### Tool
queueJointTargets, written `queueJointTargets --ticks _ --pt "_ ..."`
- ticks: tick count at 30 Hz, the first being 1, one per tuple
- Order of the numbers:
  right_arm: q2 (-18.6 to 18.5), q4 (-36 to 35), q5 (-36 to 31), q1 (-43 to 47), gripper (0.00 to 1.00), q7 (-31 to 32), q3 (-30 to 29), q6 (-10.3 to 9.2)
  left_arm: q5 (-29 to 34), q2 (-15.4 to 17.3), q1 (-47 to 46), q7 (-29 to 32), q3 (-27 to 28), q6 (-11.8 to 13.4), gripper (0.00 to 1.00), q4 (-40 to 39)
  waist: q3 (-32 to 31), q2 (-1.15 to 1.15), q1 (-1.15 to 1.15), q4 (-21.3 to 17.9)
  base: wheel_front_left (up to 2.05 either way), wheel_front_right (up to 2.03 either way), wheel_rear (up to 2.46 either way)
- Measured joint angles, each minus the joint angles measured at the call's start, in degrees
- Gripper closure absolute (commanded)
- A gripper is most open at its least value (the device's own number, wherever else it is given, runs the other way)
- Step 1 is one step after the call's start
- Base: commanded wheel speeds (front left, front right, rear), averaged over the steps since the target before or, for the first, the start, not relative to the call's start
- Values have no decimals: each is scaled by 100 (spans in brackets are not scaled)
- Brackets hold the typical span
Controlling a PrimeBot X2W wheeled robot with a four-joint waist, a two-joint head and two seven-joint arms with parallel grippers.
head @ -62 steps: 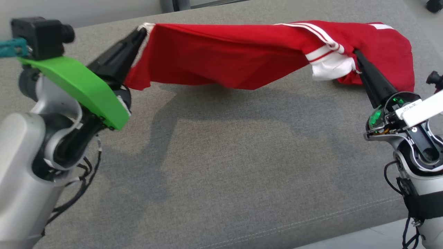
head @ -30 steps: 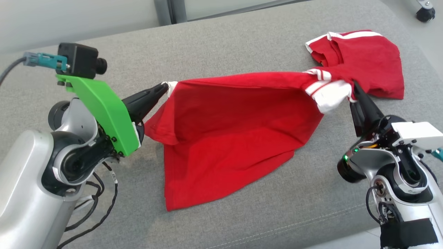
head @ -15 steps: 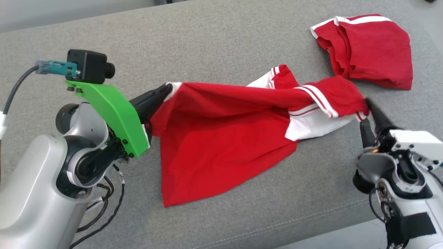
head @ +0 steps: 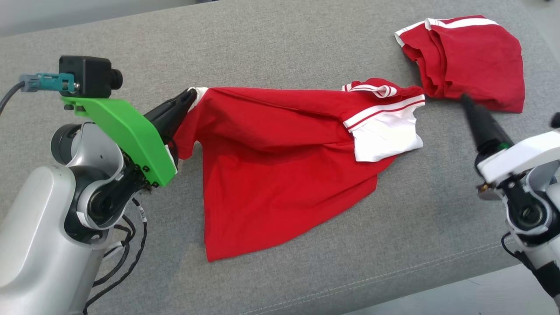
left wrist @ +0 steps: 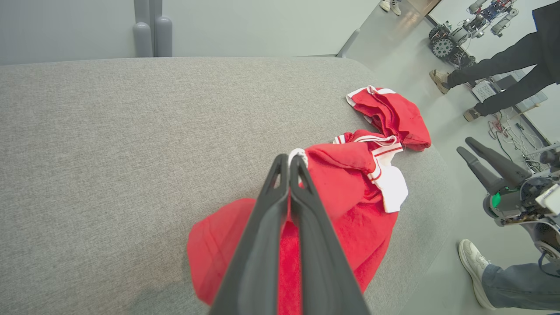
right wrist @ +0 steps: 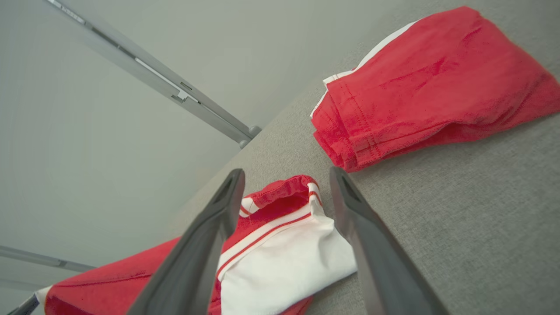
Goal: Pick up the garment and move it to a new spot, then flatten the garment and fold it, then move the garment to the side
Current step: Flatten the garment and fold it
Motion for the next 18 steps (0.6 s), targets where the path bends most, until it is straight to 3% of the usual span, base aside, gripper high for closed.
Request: queueJointTargets --ticks 6,18 --pt "-543 182 -1308 8 0 97 886 190 175 -32 -1 -3 49 0 100 9 37 0 0 -10 0 0 0" --pt "-257 834 -1699 -40 0 15 1245 249 269 -149 -2 10 56 -1 100 -16 141 0 0 52 0 0 0"
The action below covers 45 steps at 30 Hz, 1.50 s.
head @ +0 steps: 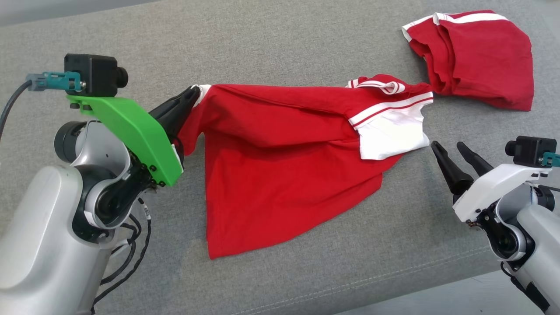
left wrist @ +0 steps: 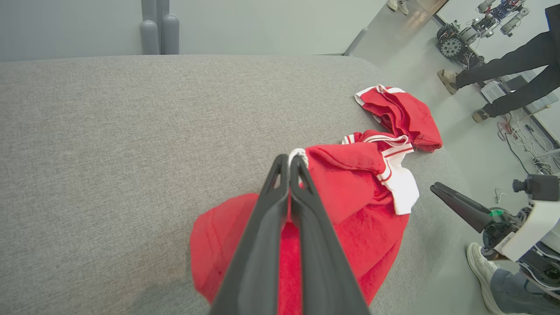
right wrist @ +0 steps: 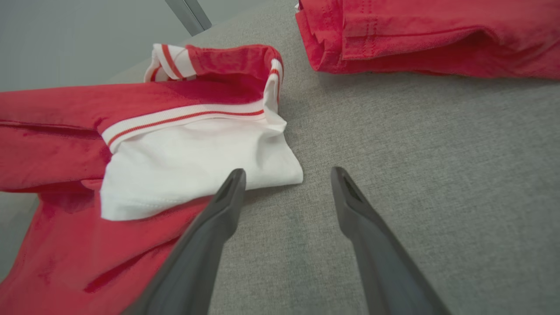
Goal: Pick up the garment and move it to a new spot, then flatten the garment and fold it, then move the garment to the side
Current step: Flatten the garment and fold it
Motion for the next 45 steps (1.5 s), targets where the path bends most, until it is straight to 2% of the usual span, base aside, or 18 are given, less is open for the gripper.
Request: queueJointTargets --ticks 13,17,18,22,25,26,27,31,32,36,39,42,45 --pt "308 795 -124 -365 0 -69 86 79 63 -147 -29 157 -32 1 100 -112 83 0 0 185 0 0 0" --pt "394 1001 -125 -470 11 -69 107 135 66 -185 -68 207 -27 0 100 -136 135 0 0 229 0 0 0" --pt "423 1054 -125 -498 11 -69 119 135 69 -185 -69 212 -27 1 100 -137 145 0 0 237 0 0 0" --pt "494 1221 -124 -592 25 -69 121 185 70 -216 -78 279 -24 1 100 -183 201 0 0 264 0 0 0" --pt "595 1361 -124 -676 27 -69 146 236 80 -219 -83 299 -16 0 100 -190 226 0 0 279 0 0 0" --pt "631 1400 -123 -694 34 -69 152 256 80 -220 -84 303 -16 1 100 -197 232 0 0 282 0 0 0" --pt "649 1435 -123 -709 49 -69 155 289 81 -223 -85 309 -15 0 100 -207 237 0 0 284 0 0 0" --pt "683 1570 -122 -784 86 -71 168 368 122 -250 -86 335 -8 0 100 -243 259 0 0 293 0 0 0" --pt "699 1595 -122 -791 100 -78 175 396 122 -259 -86 349 -2 1 100 -246 262 0 0 295 0 0 0" --pt "709 1631 -138 -831 100 -169 215 552 123 -290 -86 348 49 0 100 -248 261 0 0 295 0 0 0" --pt "722 1458 -74 -870 100 -286 137 747 125 -297 -85 326 179 1 100 -253 224 0 0 294 0 0 0" --pt "866 867 530 -999 100 -409 -280 969 264 -220 -92 233 430 0 100 -270 182 0 0 285 0 0 0" --pt "1002 -4 1214 -1305 100 -454 -644 1059 302 -105 -203 143 675 1 100 -308 97 0 0 259 0 0 0"
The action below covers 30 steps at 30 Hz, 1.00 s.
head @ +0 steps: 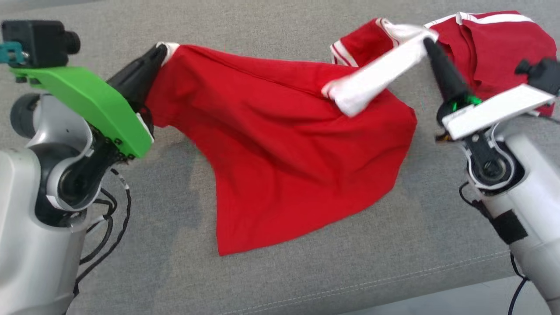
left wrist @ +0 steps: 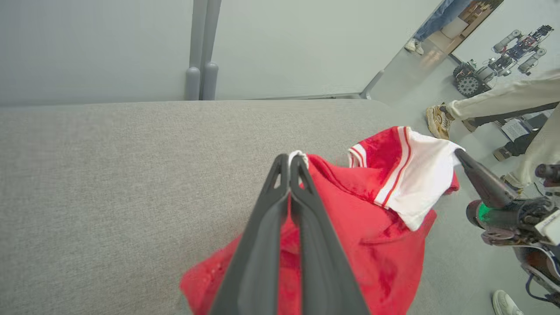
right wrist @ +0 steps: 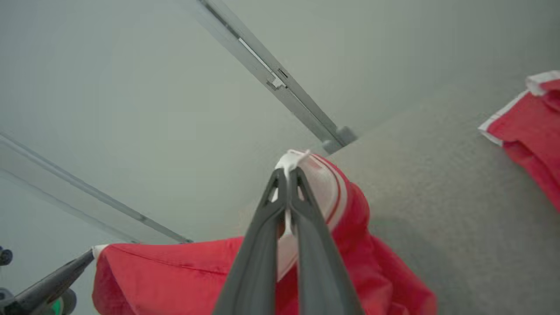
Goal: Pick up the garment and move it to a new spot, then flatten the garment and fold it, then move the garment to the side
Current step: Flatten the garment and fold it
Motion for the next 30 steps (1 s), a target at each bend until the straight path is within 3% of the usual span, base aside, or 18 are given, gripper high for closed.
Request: queueJointTargets --ticks 8,12,16,22,26,30 --pt "-123 -2822 1440 -124 100 42 -296 -27 -103 132 -177 -53 290 -2 100 -548 -367 0 0 -84 0 0 0" --pt "-397 -3718 1789 44 100 -10 -712 -29 -236 257 -176 29 342 -7 100 -869 -595 0 0 -124 0 0 0" --pt "-682 -4524 1823 221 100 -152 -1169 -29 -315 428 -161 203 363 -14 100 -1205 -844 0 0 -163 0 0 0" --pt "-1314 -5141 1594 891 100 -202 -1750 -37 -494 592 88 622 417 -12 100 -1954 -1210 0 0 -219 0 0 0" --pt "-1728 -5353 1595 1412 100 -167 -2081 -537 -502 848 176 1005 558 -7 100 -2425 -1274 0 -1 -259 0 0 0" --pt "-2047 -5286 1797 1675 100 160 -2128 -953 -659 887 207 1389 610 -7 100 -2515 -1136 0 0 -268 0 0 0"
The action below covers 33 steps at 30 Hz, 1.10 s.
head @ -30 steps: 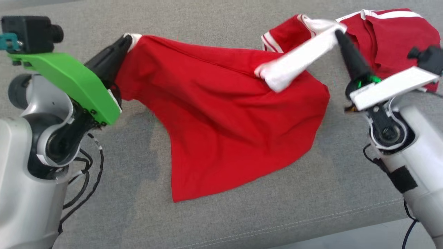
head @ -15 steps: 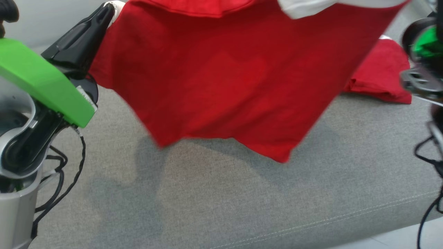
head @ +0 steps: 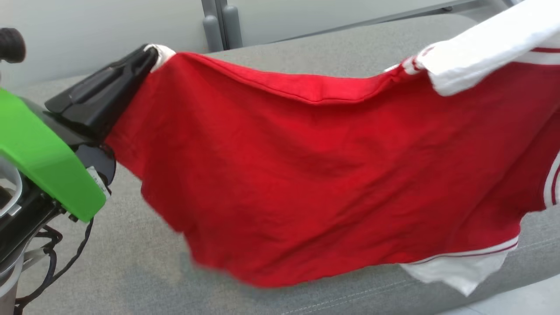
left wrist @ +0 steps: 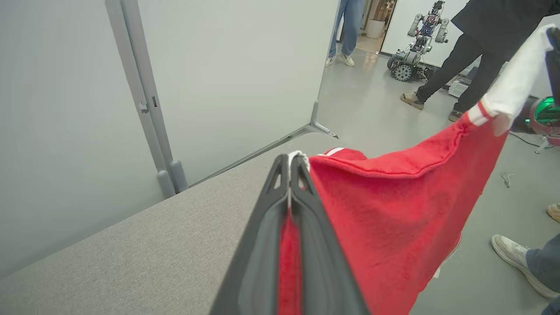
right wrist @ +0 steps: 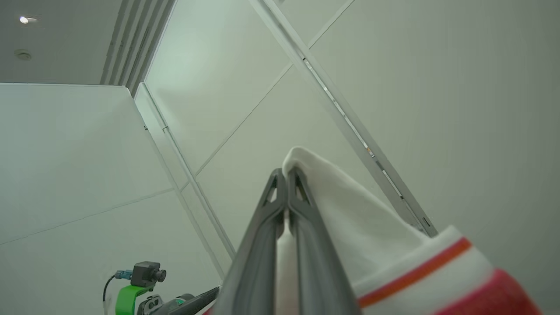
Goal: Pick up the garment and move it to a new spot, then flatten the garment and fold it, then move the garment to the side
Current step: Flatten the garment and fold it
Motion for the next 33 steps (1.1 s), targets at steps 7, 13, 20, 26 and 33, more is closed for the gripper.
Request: queueJointTargets --ticks 7,13,20,26,33 --pt "227 672 777 -265 100 442 354 -415 25 51 -114 450 -236 1 100 737 390 0 0 73 0 0 0" --pt "717 2272 814 -1471 100 655 882 -646 797 -89 -970 363 -692 1 100 2023 843 0 0 205 0 0 0" --pt "958 3373 51 -4120 100 -16 155 -627 2285 -870 -3891 -1351 -537 -80 100 2275 1377 0 0 450 0 0 0" --pt "957 3341 -147 -5191 100 67 435 -612 2810 -628 -4478 -1723 -896 -557 100 2431 1867 0 1 644 0 0 0" --pt "1677 3419 176 -2845 100 249 1478 -455 2811 -501 -1727 -2660 -1384 -859 100 3105 2382 0 3 679 0 0 0"
